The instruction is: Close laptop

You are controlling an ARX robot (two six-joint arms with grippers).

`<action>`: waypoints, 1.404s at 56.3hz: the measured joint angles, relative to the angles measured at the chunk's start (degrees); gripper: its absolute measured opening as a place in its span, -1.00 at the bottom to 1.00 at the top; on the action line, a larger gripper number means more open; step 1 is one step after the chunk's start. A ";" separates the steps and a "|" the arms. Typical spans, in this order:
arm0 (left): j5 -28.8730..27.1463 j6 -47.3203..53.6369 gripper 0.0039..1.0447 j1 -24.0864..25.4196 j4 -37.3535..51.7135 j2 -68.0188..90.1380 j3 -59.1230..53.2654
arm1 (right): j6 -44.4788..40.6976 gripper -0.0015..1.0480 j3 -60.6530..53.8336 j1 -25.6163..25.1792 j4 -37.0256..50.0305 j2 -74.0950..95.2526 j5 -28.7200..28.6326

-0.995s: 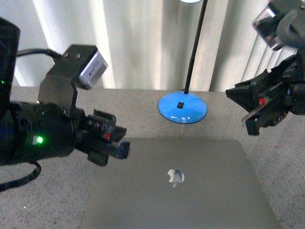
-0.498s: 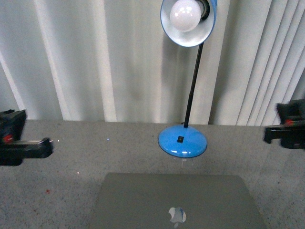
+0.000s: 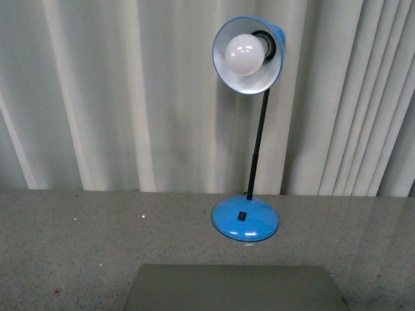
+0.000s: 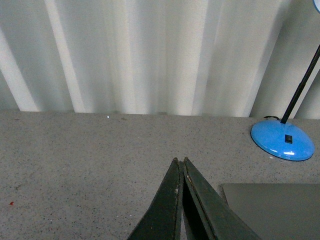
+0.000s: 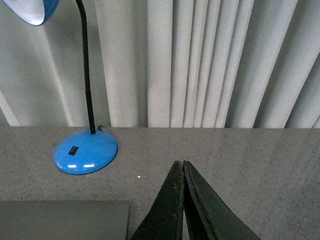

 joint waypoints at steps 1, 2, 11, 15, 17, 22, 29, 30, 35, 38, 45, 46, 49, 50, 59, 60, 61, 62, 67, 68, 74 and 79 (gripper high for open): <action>0.15 0.00 -0.94 0.26 -0.74 -1.07 -0.26 | 0.00 -0.94 -0.31 -0.11 -0.46 -0.74 -0.17; 0.22 0.00 -0.94 0.39 -1.11 -1.57 -0.39 | 0.00 -0.94 -0.68 -0.24 -1.03 -1.70 -0.33; 4.72 0.00 -0.94 3.98 -7.80 -9.70 -2.34 | 0.07 -0.94 -3.13 -4.24 -6.58 -9.79 -4.31; 6.08 0.00 -0.94 6.01 -10.51 -13.09 -2.51 | 0.09 -0.94 -3.91 -4.42 -9.09 -13.18 -4.35; 6.03 0.00 -0.94 6.54 -12.02 -14.95 -2.51 | 0.09 -0.94 -4.24 -4.42 -10.19 -14.58 -4.37; 6.21 0.00 -0.94 6.78 -16.20 -19.71 -2.56 | 0.09 -0.94 -5.20 -4.44 -14.34 -19.65 -4.52; 6.21 0.00 -0.94 6.80 -20.55 -24.59 -2.58 | 0.09 -0.94 -5.92 -4.42 -19.28 -25.49 -4.68; 6.23 0.00 -0.94 6.80 -21.62 -25.75 -2.58 | 0.11 -0.94 -6.03 -4.42 -20.02 -26.34 -4.68; 6.25 0.00 -0.94 6.80 -24.65 -29.00 -2.60 | 0.11 -0.94 -6.27 -4.48 -23.41 -30.14 -4.63; 6.25 0.00 -0.94 6.80 -26.27 -30.75 -2.60 | 0.11 -0.94 -6.32 -4.48 -25.24 -32.15 -4.66; 6.25 0.00 -0.94 6.80 -29.79 -34.53 -2.60 | 0.11 -0.94 -6.34 -4.48 -29.66 -37.03 -4.70; 6.25 0.00 -0.94 6.80 -30.32 -35.10 -2.60 | 0.11 -0.94 -6.34 -4.48 -30.25 -37.70 -4.68; 6.25 0.00 -0.94 6.80 -31.76 -36.61 -2.62 | 0.11 -0.94 -6.34 -4.48 -31.67 -39.30 -4.68; 6.25 0.00 -0.94 6.80 -32.00 -36.85 -2.62 | 0.11 -0.94 -6.34 -4.48 -32.26 -39.91 -4.66; 6.23 0.00 -0.94 6.80 -35.87 -40.79 -2.62 | 0.11 -0.94 -6.34 -4.48 -36.85 -44.65 -4.70; 6.23 0.00 -0.94 6.80 -36.33 -41.24 -2.62 | 0.09 -0.94 -6.34 -4.48 -37.11 -44.96 -4.70; 6.25 0.00 -0.94 6.80 -36.68 -41.62 -2.62 | 0.11 -0.94 -6.34 -4.48 -37.57 -45.44 -4.70; 6.25 0.00 -0.94 6.80 -37.05 -42.03 -2.62 | 0.11 -0.94 -6.34 -4.48 -38.03 -45.90 -4.70; 6.25 0.00 -0.94 6.80 -38.69 -43.76 -2.62 | 0.11 -0.94 -6.34 -4.48 -40.13 -48.09 -4.68; 6.27 0.00 -0.94 6.80 -39.15 -44.11 -2.62 | 0.11 -0.94 -6.34 -4.48 -40.59 -48.54 -4.68; 6.25 0.00 -0.94 6.80 -41.07 -46.03 -2.62 | 0.11 -0.94 -6.34 -4.48 -42.97 -50.93 -4.70; 6.25 0.00 -0.94 6.80 -42.45 -47.41 -2.62 | 0.11 -0.94 -6.34 -4.48 -44.70 -52.70 -4.70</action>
